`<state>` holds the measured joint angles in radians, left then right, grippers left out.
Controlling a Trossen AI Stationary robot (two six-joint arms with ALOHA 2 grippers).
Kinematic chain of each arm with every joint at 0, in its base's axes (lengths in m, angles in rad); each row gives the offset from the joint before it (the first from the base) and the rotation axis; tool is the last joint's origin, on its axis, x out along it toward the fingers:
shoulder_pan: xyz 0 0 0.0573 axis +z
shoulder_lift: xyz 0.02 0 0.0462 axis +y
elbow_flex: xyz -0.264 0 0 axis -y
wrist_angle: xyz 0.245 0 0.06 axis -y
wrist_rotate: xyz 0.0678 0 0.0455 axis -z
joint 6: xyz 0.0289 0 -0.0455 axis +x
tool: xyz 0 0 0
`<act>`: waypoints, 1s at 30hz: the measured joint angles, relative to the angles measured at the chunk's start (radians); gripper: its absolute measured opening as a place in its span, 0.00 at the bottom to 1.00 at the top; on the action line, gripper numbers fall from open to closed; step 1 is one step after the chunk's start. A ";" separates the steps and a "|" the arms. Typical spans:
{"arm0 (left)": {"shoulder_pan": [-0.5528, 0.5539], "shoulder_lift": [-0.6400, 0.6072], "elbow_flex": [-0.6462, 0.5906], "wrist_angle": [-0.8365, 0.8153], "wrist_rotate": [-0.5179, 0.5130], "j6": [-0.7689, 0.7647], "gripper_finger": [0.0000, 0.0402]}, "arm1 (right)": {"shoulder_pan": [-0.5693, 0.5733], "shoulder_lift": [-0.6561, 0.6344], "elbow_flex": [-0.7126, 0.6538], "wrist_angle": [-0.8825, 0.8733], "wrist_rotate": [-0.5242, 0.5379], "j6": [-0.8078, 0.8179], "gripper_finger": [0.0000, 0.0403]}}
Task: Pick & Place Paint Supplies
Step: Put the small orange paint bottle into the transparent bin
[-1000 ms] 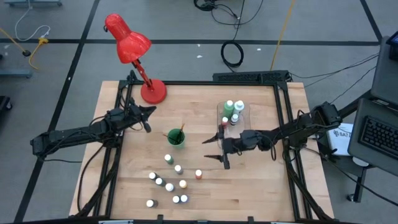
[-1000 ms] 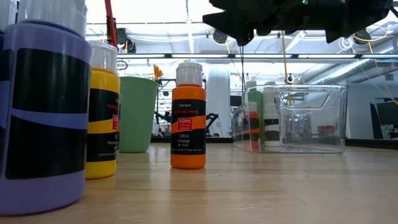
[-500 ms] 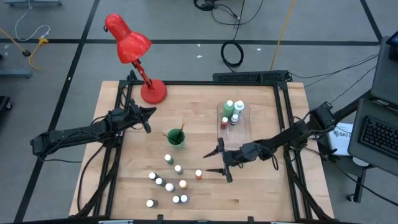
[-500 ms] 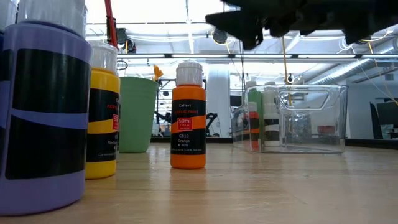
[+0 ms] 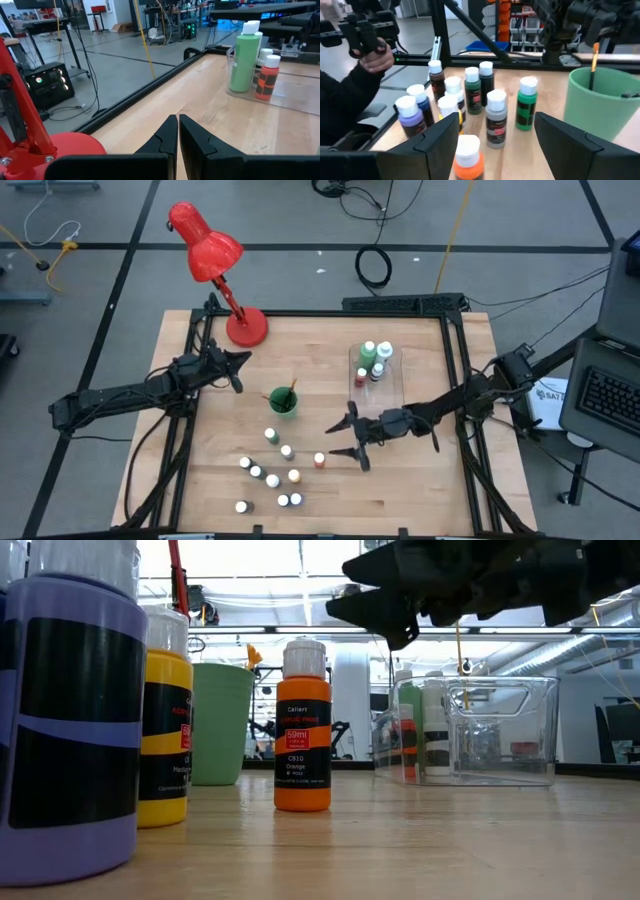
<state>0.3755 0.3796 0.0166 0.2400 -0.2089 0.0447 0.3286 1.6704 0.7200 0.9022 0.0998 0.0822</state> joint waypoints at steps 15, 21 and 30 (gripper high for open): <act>0.000 0.000 0.000 0.044 0.000 0.089 0.05 | -0.008 -0.007 0.002 0.121 0.006 -0.139 0.63; 0.000 0.000 0.000 0.057 0.000 0.091 0.05 | -0.007 0.022 0.075 -0.030 -0.001 -0.066 0.63; 0.000 0.000 0.000 0.056 0.013 0.091 0.05 | -0.004 0.168 0.179 -0.152 -0.127 -0.023 0.63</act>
<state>0.3755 0.3794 0.0166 0.2957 -0.1964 0.1352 0.3248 1.8381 0.8992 0.7503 -0.0273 0.0589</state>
